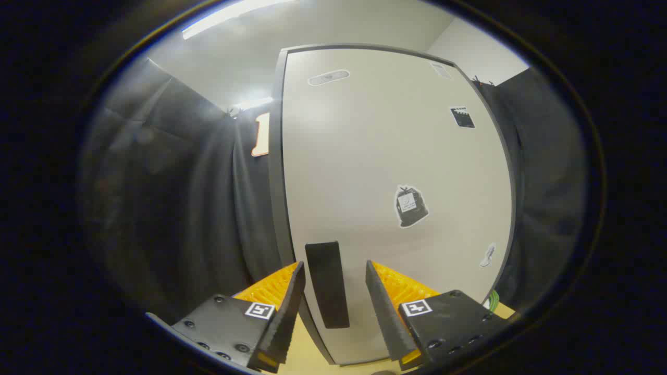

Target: Open the shoe cabinet door, grab the shoes and put them into the shoe cabinet, then close the shoe cabinet door.

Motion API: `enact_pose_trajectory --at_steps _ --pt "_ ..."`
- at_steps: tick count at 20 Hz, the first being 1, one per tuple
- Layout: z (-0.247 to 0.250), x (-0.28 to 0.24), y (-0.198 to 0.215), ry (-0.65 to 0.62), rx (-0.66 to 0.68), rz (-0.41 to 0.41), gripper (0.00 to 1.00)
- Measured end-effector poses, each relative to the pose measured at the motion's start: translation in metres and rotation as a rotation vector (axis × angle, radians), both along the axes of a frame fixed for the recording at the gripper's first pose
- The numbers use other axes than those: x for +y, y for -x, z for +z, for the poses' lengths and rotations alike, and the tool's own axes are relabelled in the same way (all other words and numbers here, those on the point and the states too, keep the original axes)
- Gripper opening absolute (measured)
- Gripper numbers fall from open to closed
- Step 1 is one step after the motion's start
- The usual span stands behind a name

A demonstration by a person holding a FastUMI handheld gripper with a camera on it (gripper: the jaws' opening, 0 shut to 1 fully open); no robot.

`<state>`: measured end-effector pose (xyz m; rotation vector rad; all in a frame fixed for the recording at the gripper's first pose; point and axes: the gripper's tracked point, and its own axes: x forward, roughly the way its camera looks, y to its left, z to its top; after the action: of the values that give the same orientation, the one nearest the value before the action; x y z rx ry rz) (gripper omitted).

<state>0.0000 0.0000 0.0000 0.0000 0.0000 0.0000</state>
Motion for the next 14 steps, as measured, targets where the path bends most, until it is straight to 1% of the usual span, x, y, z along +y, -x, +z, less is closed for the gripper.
enact_pose_trajectory --at_steps 6,7,14 --pt "-0.008 0.005 -0.011 -0.010 0.016 0.001 0.08" --pt "-0.008 0.003 -0.011 -0.008 0.014 -0.009 0.08" --pt "-0.010 0.005 -0.015 -0.008 0.012 -0.019 0.08"
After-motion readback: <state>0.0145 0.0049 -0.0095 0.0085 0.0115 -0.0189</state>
